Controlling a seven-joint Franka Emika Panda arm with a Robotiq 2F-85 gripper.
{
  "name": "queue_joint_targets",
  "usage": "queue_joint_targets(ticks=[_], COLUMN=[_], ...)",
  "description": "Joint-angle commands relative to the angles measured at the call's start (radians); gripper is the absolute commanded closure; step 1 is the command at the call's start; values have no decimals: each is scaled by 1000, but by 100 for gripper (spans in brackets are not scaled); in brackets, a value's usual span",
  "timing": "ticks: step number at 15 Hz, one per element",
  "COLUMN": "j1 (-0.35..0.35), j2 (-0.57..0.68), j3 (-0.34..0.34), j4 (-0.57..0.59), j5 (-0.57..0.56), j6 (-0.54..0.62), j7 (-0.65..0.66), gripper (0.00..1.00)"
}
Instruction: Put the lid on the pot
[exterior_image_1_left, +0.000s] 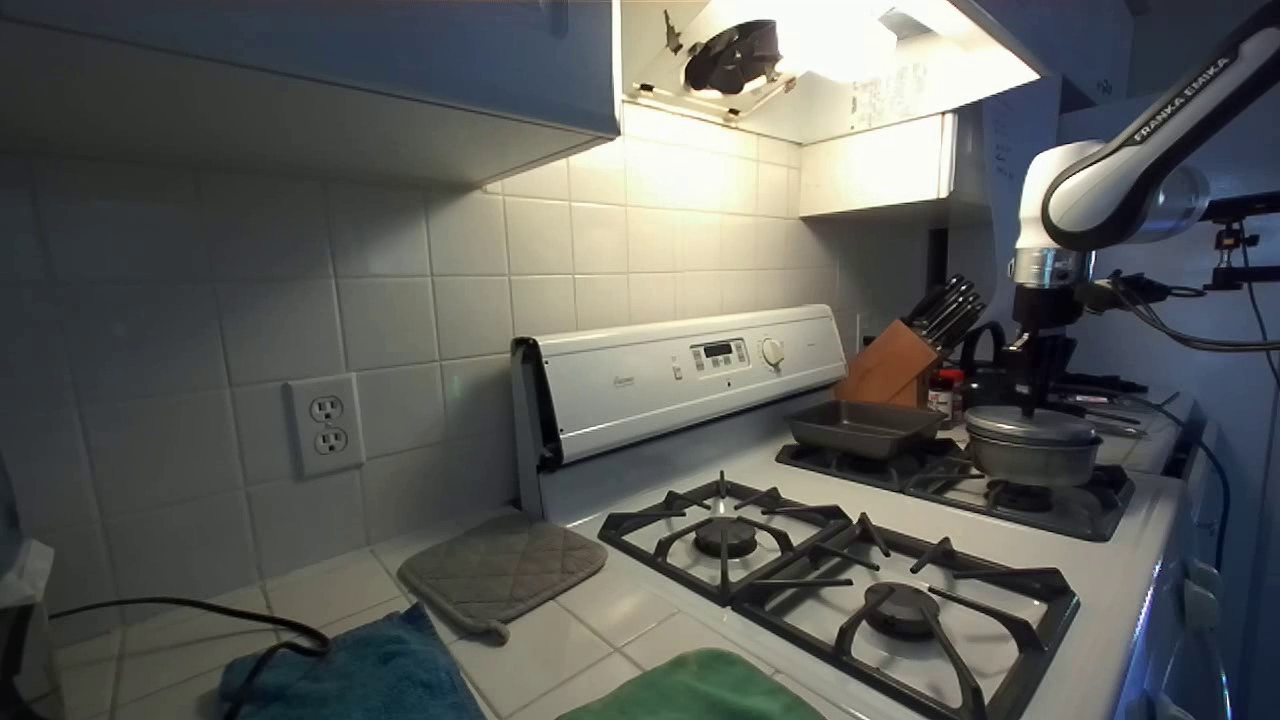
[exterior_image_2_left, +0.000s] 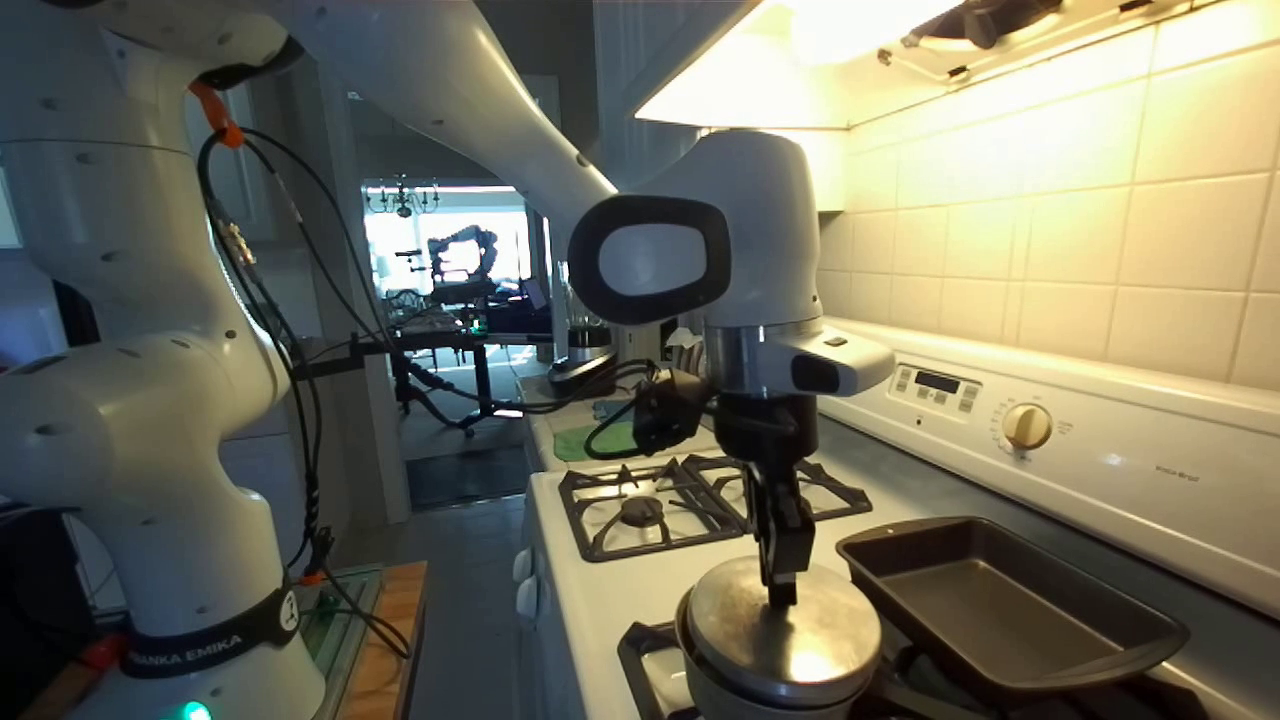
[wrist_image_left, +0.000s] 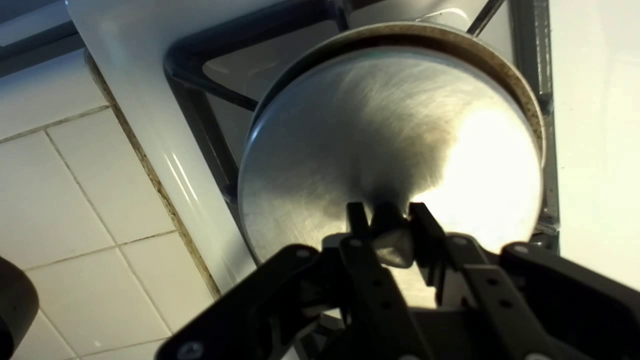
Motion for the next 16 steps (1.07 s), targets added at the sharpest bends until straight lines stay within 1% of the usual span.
queue_joint_targets(ticks=[1, 10, 11, 12, 16], j1=[-2, -1, -1, -1, -1], j2=[-8, -9, -8, -8, -9], j3=[0, 3, 3, 3, 3], j4=[-14, -23, -22, -22, -22], j5=[-17, -23, -24, -26, -26], j6=[14, 12, 10, 10, 11], j7=[-16, -13, -11, -10, -10], gripper=[94, 94, 50, 49, 22])
